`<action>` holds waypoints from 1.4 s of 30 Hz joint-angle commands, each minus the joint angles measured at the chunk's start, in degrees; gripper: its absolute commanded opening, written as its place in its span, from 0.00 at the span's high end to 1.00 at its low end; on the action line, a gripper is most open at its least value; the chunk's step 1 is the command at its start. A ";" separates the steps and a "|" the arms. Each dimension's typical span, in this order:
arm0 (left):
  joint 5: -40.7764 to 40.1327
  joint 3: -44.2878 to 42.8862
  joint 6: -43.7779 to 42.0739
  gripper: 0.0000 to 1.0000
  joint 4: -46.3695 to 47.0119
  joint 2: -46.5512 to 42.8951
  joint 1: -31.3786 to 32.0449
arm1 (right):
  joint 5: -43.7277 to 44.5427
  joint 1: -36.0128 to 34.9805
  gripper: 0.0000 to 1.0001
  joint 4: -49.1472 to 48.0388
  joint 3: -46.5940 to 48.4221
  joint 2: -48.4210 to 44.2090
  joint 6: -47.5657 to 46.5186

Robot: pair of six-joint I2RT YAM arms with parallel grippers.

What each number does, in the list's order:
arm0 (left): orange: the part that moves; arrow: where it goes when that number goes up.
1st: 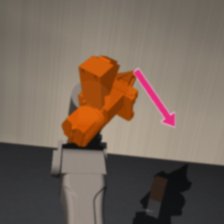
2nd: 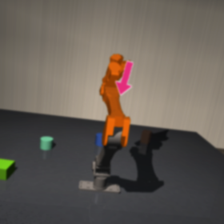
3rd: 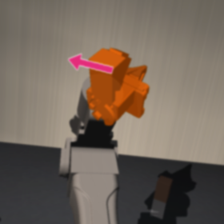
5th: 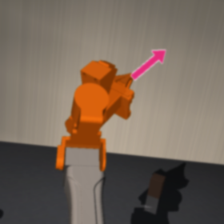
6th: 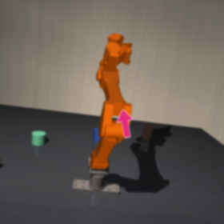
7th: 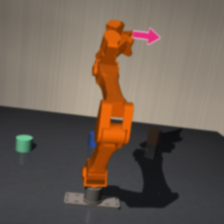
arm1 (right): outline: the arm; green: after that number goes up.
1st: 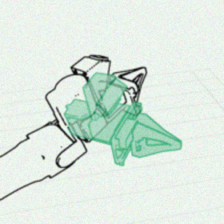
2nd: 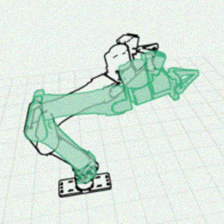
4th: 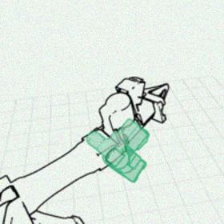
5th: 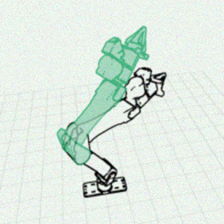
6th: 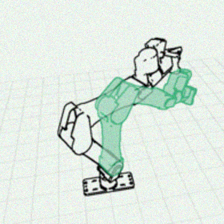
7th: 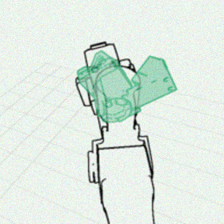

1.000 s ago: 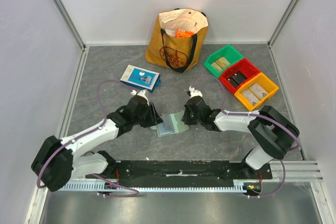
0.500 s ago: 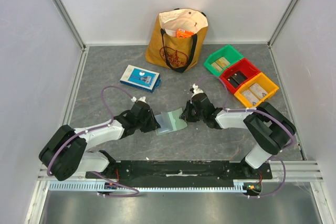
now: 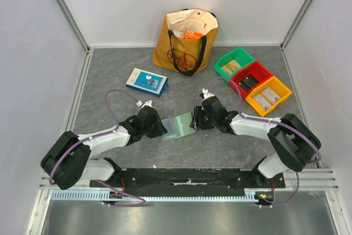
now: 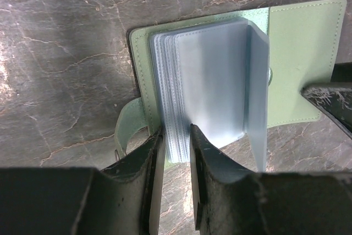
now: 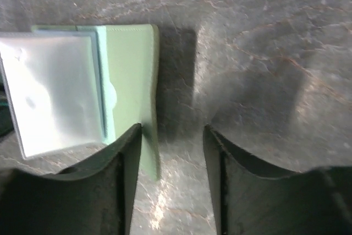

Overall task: Take the credit cards out of the card holder
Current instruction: Open the card holder at the center of the board, then remove the credit card from the card holder.

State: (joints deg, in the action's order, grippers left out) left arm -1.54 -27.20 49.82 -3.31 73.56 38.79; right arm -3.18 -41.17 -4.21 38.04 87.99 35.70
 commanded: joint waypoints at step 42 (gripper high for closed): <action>-3.39 0.57 -0.61 0.70 -1.35 -5.27 -2.13 | -12.89 -2.61 0.32 -14.67 3.36 15.11 4.37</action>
State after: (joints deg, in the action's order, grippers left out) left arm -5.67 -25.52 49.80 -7.35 67.66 37.06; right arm -11.35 -45.47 -12.45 46.65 99.70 37.06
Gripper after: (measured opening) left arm 0.305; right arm 0.677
